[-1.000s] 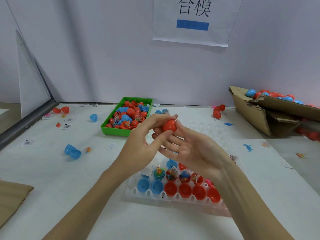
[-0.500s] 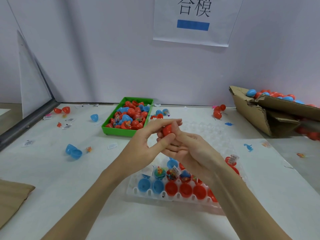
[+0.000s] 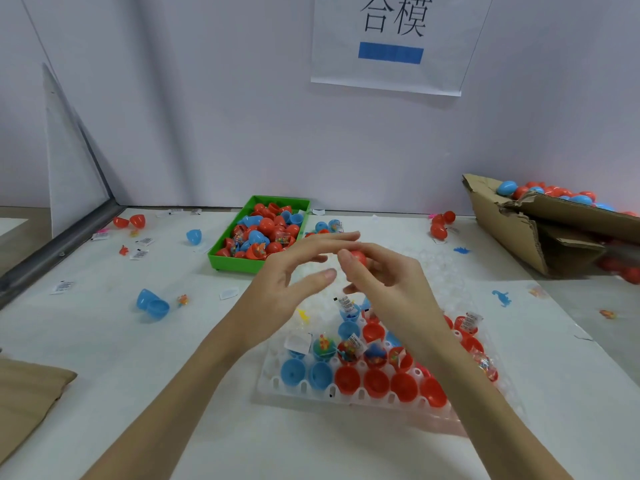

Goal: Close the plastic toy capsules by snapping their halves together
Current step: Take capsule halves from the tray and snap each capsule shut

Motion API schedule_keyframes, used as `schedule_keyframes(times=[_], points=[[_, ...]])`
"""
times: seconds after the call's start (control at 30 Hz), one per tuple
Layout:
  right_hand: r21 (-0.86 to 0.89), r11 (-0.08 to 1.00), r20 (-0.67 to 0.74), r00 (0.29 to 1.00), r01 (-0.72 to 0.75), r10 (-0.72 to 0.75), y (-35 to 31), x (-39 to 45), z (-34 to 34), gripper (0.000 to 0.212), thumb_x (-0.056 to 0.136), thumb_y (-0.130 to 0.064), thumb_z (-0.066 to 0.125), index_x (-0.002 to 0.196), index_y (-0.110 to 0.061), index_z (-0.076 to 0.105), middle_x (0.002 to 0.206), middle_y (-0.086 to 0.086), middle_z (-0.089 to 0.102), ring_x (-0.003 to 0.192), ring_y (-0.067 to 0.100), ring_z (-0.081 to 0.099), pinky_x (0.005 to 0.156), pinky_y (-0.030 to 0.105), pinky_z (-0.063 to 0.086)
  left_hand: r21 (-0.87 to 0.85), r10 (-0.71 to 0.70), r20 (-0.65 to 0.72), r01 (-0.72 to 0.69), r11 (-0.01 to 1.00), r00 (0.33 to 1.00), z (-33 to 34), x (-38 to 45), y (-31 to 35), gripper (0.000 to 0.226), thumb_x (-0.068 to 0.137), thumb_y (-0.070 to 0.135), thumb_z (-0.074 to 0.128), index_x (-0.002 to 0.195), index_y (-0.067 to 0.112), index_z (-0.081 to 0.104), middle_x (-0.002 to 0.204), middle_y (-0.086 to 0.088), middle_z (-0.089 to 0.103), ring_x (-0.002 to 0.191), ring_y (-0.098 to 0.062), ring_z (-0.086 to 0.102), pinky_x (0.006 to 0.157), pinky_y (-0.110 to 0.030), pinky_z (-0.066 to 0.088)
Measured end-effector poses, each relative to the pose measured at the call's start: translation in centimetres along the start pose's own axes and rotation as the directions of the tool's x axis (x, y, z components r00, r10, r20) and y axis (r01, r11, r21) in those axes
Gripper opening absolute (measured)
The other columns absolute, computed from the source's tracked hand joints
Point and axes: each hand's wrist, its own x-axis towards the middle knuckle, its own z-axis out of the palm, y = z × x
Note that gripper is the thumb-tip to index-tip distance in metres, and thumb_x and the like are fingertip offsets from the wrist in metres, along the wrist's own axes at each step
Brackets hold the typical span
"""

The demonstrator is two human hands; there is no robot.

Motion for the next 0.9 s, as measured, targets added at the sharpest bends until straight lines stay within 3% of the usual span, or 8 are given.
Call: schedule_keyframes(times=[0.07, 0.17, 0.23, 0.37, 0.5, 0.67, 0.8, 0.9], points=[[-0.233, 0.965, -0.039, 0.991, 0.119, -0.132, 0.8, -0.1, 0.1, 0.024, 0.09, -0.044, 0.073, 0.112, -0.036, 0.067, 0.091, -0.013, 0.07, 0.084, 0.012, 0.067, 0.072, 0.018, 0.055, -0.117, -0.048, -0.102, 0.036, 0.992, 0.994, 0.3, 0.1, 0.1, 0.031, 0.103, 0.02, 0.051, 0.123, 0.013, 0.074, 0.137, 0.006, 0.065, 0.138, -0.016, 0.054, 0.109, -0.03, 0.048], [-0.32, 0.935, -0.063, 0.981, 0.152, -0.181, 1.3, -0.2, 0.1, 0.043, 0.082, -0.039, 0.083, 0.111, -0.027, 0.055, 0.088, -0.012, 0.063, 0.078, 0.014, 0.061, 0.068, 0.019, 0.054, -0.156, -0.149, -0.201, 0.118, 0.981, 0.968, 1.0, 0.4, 0.1, 0.018, 0.098, 0.032, 0.068, 0.105, 0.018, 0.077, 0.115, 0.005, 0.072, 0.116, -0.013, 0.067, 0.093, -0.024, 0.056], [-0.378, 0.901, -0.067, 0.965, 0.212, -0.255, 1.4, 0.1, -0.2, 0.043, 0.081, -0.033, 0.086, 0.11, -0.023, 0.057, 0.087, -0.009, 0.062, 0.075, 0.014, 0.057, 0.066, 0.017, 0.052, -0.229, -0.225, -0.181, 0.181, 0.956, 0.957, 1.2, 0.4, 0.1, 0.018, 0.09, 0.033, 0.075, 0.102, 0.019, 0.077, 0.104, 0.002, 0.076, 0.099, -0.013, 0.073, 0.085, -0.021, 0.057], [-0.574, 0.767, -0.047, 0.924, 0.286, -0.38, 1.5, 0.3, -0.6, 0.052, 0.085, -0.051, 0.068, 0.125, -0.017, 0.066, 0.093, -0.004, 0.059, 0.077, 0.01, 0.052, 0.073, 0.013, 0.047, -0.54, -0.398, -0.11, 0.281, 0.794, 0.911, 1.1, 0.6, 0.0, 0.025, 0.087, 0.027, 0.078, 0.107, 0.01, 0.078, 0.109, -0.017, 0.077, 0.1, -0.029, 0.074, 0.089, -0.033, 0.061], [-0.51, 0.803, -0.024, 0.928, 0.309, -0.373, 1.1, 0.1, -0.2, 0.052, 0.096, -0.042, 0.058, 0.141, -0.017, 0.059, 0.121, -0.004, 0.059, 0.103, 0.003, 0.057, 0.088, 0.011, 0.048, -0.769, -0.465, 0.069, 0.343, 0.539, 0.883, 1.2, 0.7, 0.5, 0.041, 0.09, 0.022, 0.069, 0.122, -0.004, 0.071, 0.118, -0.022, 0.073, 0.104, -0.025, 0.073, 0.092, -0.032, 0.061], [-0.157, 0.95, -0.041, 0.959, 0.271, -0.281, 0.5, -0.5, 0.9, 0.033, 0.101, -0.019, 0.061, 0.134, -0.019, 0.06, 0.124, -0.006, 0.068, 0.115, 0.012, 0.066, 0.098, 0.025, 0.054, -0.851, -0.446, 0.125, 0.327, 0.411, 0.886, 1.6, 0.6, 1.0, 0.039, 0.096, 0.025, 0.067, 0.126, 0.0, 0.071, 0.129, -0.023, 0.069, 0.119, -0.031, 0.067, 0.092, -0.033, 0.06], [-0.23, 0.913, -0.06, 0.932, 0.336, -0.358, 0.2, -0.9, 1.0, 0.027, 0.101, -0.019, 0.061, 0.128, -0.023, 0.061, 0.112, -0.004, 0.071, 0.103, 0.017, 0.069, 0.091, 0.033, 0.058, -0.823, -0.441, 0.118, 0.336, 0.458, 0.89, 1.6, 0.7, 1.1, 0.043, 0.087, 0.033, 0.076, 0.12, 0.005, 0.077, 0.129, -0.025, 0.069, 0.119, -0.032, 0.069, 0.092, -0.03, 0.059], [-0.325, 0.877, -0.053, 0.919, 0.355, -0.391, 0.3, -0.9, 0.6, 0.035, 0.1, -0.023, 0.062, 0.134, -0.014, 0.062, 0.11, -0.002, 0.074, 0.098, 0.017, 0.071, 0.085, 0.034, 0.06, -0.824, -0.436, 0.099, 0.319, 0.467, 0.894, 1.7, 0.7, 1.1, 0.056, 0.082, 0.031, 0.08, 0.123, -0.005, 0.071, 0.127, -0.028, 0.069, 0.113, -0.027, 0.072, 0.091, -0.029, 0.059]])
